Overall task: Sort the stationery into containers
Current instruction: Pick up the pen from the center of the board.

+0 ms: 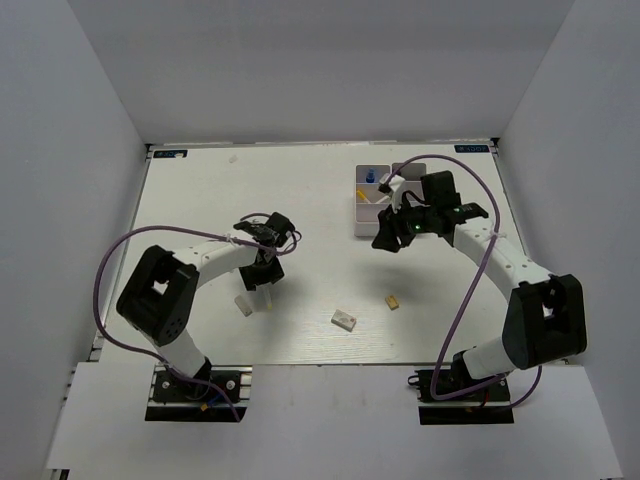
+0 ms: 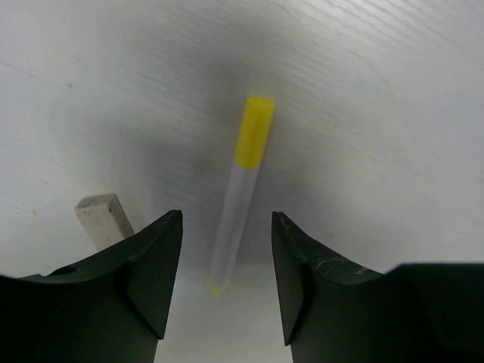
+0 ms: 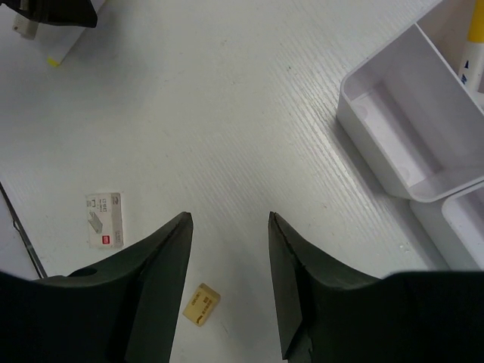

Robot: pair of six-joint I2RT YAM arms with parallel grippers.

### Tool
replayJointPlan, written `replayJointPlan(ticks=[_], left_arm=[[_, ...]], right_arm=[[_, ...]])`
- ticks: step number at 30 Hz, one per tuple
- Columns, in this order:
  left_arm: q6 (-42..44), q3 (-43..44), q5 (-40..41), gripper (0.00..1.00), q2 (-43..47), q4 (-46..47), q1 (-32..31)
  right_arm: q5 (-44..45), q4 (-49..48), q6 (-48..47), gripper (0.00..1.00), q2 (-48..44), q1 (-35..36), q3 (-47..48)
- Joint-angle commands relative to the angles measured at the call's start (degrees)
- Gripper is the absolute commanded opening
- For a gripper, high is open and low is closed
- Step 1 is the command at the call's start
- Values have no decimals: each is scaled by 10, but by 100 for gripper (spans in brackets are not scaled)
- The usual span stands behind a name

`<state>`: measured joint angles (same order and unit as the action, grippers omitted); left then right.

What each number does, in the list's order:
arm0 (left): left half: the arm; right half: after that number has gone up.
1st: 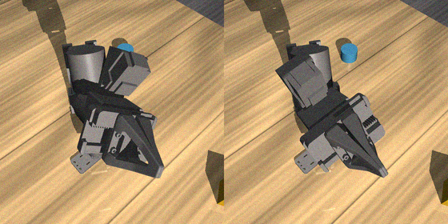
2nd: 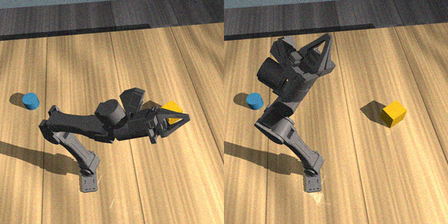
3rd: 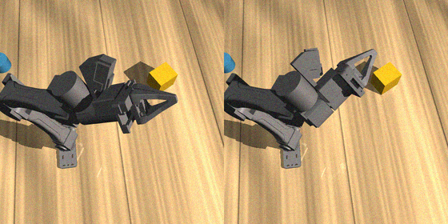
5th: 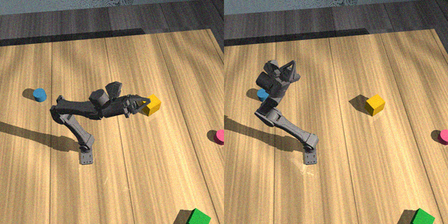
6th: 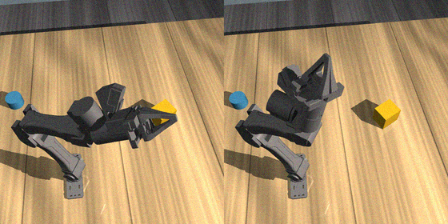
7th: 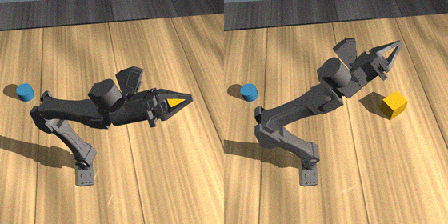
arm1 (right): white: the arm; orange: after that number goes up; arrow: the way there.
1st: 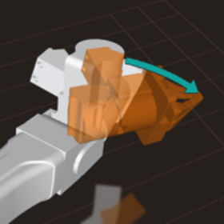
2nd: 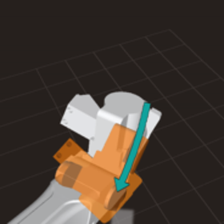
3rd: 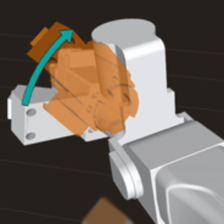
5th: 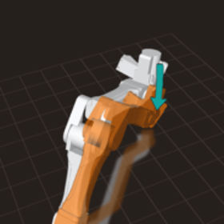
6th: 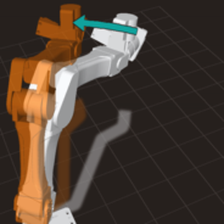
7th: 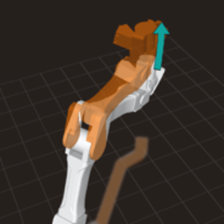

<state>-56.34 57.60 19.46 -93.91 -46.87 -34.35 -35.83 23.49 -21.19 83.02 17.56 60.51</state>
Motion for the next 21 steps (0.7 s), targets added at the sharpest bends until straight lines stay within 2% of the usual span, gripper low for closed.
replayJointPlan(ticks=[1,6,17,21], left_arm=[[31,13,0,59,0,29,17],[63,14,-21,52,-17,59,50],[107,34,-85,43,-68,78,68],[120,27,-115,29,-68,78,68]], right_arm=[[6,-6,2,51,-20,-9,-3],[-4,-8,7,51,-24,-14,-14],[1,-7,7,51,-34,-31,-27],[0,-6,8,52,-36,-34,-29]])
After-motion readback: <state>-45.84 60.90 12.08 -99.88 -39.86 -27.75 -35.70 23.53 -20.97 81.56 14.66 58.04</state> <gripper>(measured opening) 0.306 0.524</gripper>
